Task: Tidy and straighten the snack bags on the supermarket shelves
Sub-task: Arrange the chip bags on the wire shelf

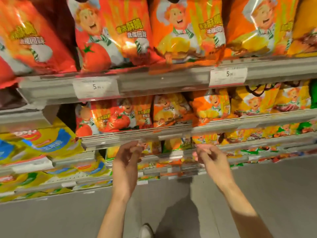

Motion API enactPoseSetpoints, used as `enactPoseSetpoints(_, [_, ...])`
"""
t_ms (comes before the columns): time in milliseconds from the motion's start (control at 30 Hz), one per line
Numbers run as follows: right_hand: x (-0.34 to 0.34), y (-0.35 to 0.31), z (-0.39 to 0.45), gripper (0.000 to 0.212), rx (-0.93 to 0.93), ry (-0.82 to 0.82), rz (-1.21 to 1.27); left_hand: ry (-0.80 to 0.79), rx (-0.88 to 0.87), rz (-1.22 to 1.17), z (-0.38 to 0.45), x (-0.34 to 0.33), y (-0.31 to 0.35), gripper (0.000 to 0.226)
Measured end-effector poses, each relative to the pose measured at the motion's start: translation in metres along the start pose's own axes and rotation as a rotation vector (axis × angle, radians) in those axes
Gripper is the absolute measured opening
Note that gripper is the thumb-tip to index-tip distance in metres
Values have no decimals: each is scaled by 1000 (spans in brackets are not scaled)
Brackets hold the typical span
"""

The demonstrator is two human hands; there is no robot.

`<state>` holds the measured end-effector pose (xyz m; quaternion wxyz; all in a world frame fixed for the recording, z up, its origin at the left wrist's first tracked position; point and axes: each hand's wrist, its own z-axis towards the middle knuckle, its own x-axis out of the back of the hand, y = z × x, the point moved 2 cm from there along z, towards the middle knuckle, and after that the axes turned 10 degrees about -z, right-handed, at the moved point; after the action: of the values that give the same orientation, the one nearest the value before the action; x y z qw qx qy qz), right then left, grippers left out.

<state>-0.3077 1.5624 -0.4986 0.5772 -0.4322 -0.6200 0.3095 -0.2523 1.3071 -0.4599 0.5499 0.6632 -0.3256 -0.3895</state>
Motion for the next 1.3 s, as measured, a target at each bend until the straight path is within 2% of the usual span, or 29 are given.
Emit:
enactPoseSetpoints(133, [-13,45,23,13,79,-56,0,9,-43,-3,-2,-1,-51,17])
enactPoseSetpoints(267, [-37,95,66,38,104,-75,217,21,-107,-47,16,-5,-120,14])
enactPoseSetpoints(300, [-45,105,76,38,133,-56,239,9,-141,-41,23,-6,-134,14])
enactPoseSetpoints(367, [-60,122,93,25,221,-76,253,-23,-230,2,39,-6,-162,15])
enactPoseSetpoints(433, [-74,134,109,16,303,25,155,-39,-300,46,55,-7,-185,17])
enactPoseSetpoints(567, [-84,152,127,14,504,247,35,-30,-511,188,77,-12,-216,15])
enactPoseSetpoints(667, [-89,167,145,32,583,434,-264,-23,-621,299,88,-17,-235,13])
enactPoseSetpoints(767, [-100,176,157,53,577,423,-465,-60,-706,485,99,-29,-251,15])
enactPoseSetpoints(900, [-112,180,160,56,622,400,-528,-39,-867,709,103,-43,-255,19])
enactPoseSetpoints(1000, [-110,177,163,54,584,346,-477,-70,-863,746,99,-50,-255,28])
enactPoseSetpoints(1067, [-102,173,165,36,566,315,-333,-86,-803,755,95,-54,-254,34])
enactPoseSetpoints(1133, [-91,170,168,17,556,361,-228,-96,-740,745,91,-59,-251,38])
enactPoseSetpoints(1167, [-87,168,169,17,550,373,-218,-101,-721,745,90,-62,-250,40])
enactPoseSetpoints(1300, [-92,161,169,61,494,199,-341,-109,-671,884,92,-71,-249,46])
